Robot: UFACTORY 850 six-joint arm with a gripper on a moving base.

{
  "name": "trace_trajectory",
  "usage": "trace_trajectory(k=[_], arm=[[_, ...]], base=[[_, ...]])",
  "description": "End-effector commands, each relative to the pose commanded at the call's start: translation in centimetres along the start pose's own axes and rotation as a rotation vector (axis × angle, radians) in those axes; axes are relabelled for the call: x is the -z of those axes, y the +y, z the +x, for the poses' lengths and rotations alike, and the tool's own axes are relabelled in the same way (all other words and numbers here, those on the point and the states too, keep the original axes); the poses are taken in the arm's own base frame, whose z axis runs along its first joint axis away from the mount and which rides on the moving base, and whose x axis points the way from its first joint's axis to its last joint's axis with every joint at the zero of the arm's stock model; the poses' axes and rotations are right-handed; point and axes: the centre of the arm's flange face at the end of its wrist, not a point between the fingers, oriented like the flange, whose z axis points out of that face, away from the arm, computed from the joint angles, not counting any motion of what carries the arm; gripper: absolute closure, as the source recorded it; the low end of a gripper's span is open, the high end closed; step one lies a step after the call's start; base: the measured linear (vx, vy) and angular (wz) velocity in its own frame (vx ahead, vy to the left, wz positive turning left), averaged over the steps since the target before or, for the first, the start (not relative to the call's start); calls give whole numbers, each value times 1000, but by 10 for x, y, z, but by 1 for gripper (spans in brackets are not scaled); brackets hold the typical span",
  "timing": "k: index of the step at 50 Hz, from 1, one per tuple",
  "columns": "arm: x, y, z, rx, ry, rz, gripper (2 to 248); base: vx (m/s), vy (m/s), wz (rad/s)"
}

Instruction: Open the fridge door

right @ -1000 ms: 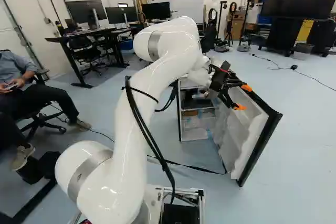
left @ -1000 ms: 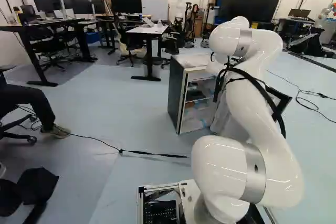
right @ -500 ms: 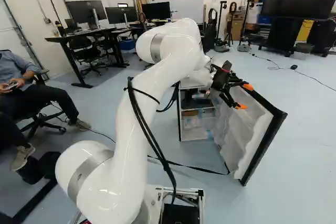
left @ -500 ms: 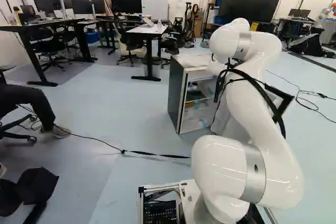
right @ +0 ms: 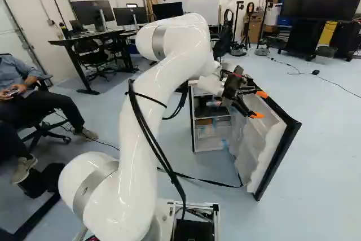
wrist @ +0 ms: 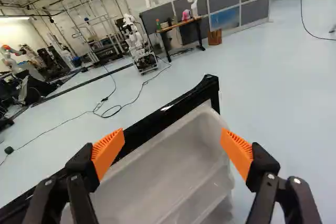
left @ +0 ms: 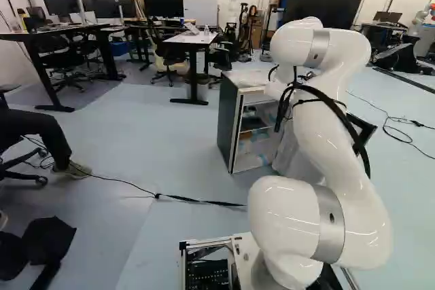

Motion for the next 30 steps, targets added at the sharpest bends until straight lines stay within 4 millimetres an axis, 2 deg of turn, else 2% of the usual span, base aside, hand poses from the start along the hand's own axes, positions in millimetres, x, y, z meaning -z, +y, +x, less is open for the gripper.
trace_trajectory(k=[30], arm=[[48,51,10,147,-2,171,3]], base=[[0,0,0]])
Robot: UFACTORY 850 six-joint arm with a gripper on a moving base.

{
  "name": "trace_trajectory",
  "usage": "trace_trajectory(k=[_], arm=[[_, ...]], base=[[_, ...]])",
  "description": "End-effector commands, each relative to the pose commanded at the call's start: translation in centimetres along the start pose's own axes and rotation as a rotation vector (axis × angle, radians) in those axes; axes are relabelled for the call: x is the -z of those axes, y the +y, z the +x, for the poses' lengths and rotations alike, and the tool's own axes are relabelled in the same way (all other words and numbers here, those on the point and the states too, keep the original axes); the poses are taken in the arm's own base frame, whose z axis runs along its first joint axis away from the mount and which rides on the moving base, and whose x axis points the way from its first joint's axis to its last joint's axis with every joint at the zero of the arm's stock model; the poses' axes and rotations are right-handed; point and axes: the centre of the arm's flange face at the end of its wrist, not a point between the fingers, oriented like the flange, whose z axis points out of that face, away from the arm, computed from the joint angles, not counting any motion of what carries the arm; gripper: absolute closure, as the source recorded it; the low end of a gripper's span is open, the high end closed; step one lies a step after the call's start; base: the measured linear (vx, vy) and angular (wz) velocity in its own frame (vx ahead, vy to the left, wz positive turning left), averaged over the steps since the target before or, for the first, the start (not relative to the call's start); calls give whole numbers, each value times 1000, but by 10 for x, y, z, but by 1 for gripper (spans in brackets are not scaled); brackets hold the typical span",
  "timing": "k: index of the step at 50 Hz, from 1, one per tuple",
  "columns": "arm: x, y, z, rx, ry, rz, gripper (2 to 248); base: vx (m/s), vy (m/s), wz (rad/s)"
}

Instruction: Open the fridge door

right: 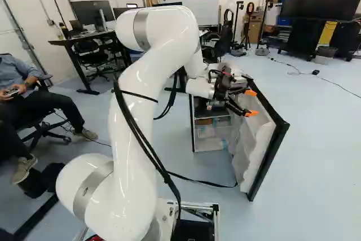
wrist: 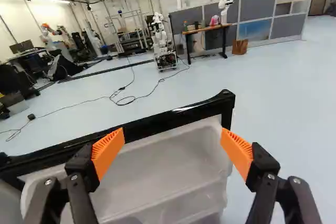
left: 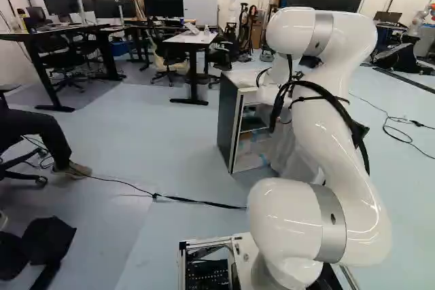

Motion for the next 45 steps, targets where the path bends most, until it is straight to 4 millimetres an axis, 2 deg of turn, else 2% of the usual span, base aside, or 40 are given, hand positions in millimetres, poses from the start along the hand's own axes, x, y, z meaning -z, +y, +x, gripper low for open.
trace_trajectory(k=[37,45], arm=[[68,64,0,145,-64,163,3],[75,72,0,158,-67,174,3]], base=[[0,0,0],[0,0,0]])
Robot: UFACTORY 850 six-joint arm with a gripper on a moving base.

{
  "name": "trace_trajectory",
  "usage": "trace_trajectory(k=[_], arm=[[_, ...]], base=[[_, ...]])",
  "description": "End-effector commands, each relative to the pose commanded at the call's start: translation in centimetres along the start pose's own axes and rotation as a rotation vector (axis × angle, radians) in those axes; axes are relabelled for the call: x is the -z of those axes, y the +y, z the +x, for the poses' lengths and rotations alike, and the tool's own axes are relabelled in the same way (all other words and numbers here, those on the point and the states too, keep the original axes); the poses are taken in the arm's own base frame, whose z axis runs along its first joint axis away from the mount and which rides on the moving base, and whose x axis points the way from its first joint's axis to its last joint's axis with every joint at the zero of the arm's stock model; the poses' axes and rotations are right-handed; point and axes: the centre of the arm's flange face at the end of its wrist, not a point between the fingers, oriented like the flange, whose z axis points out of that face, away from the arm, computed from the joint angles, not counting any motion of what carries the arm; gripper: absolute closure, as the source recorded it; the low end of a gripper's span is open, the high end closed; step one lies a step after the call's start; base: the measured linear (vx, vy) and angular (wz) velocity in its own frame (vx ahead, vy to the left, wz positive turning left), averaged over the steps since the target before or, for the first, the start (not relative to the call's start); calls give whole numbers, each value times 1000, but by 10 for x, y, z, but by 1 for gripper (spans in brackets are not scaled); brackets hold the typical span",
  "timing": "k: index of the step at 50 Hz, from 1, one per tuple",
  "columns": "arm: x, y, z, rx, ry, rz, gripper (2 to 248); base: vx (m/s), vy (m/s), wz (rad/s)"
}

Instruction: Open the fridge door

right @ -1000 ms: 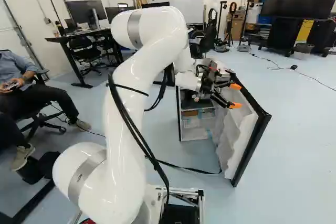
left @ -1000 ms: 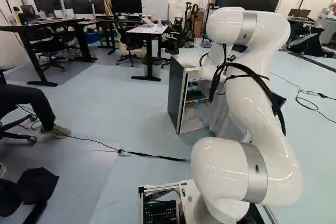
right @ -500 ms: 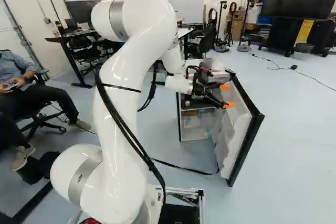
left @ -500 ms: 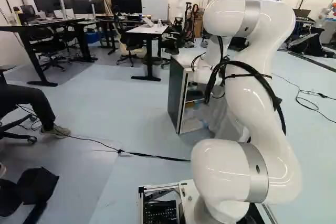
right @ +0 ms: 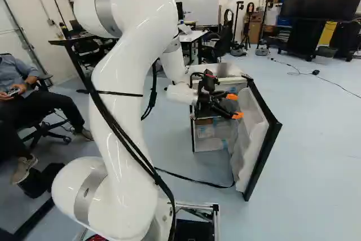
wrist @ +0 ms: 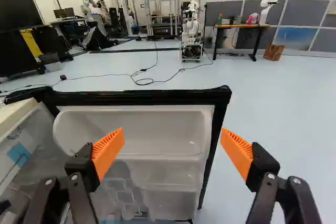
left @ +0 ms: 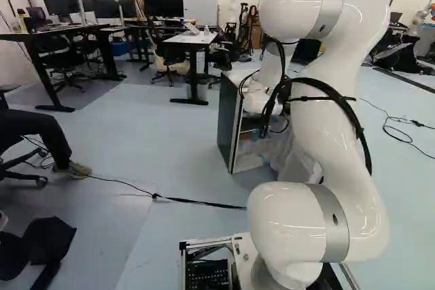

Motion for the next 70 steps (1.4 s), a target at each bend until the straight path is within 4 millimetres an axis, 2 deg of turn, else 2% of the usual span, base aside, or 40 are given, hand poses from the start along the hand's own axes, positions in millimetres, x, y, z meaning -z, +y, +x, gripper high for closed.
trace_trajectory(k=[36,70], arm=[[9,4,7,7,-4,73,3],[35,17,26,33,-17,290,3]], base=[[0,0,0],[0,0,0]])
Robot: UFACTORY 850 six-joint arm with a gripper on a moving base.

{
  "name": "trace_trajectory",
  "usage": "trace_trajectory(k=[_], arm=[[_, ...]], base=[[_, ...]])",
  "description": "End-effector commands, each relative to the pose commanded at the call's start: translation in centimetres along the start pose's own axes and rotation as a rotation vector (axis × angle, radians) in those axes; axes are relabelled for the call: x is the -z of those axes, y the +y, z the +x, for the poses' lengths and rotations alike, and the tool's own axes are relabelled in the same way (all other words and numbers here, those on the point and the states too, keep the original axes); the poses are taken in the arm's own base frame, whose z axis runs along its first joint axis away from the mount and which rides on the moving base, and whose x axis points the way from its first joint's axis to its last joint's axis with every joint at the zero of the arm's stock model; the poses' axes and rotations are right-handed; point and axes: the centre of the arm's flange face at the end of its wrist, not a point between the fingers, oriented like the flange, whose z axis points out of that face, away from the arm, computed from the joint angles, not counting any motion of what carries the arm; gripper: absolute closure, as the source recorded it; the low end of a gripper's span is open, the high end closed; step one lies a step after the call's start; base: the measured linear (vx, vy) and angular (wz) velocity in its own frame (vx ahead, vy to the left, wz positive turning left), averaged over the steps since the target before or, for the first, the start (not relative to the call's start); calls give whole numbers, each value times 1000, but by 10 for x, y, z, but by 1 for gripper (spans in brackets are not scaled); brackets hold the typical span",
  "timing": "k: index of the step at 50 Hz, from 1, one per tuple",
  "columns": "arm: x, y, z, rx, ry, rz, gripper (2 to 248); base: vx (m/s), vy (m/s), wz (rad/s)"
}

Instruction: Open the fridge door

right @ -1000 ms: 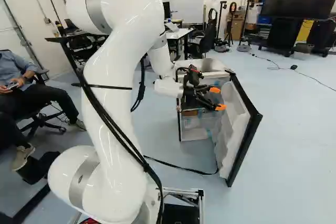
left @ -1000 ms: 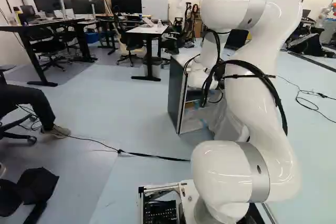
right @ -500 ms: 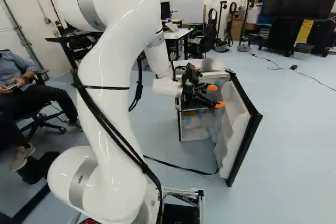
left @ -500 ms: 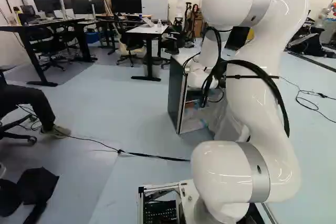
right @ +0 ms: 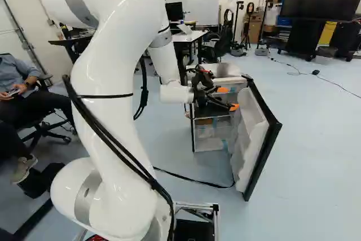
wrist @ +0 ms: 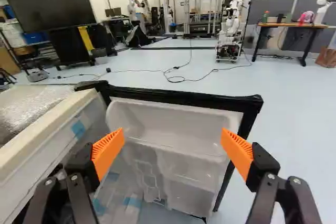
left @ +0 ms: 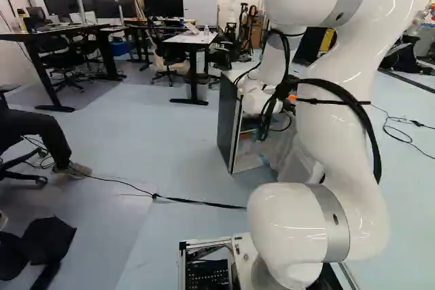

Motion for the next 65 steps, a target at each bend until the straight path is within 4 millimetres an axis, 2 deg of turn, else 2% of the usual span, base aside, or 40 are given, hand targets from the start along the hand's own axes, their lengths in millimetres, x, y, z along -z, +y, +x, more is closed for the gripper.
trace_trajectory(k=[33,65], arm=[[53,17,18,65,-34,339,3],[119,53,19,186,-84,724,3]], base=[[0,0,0],[0,0,0]])
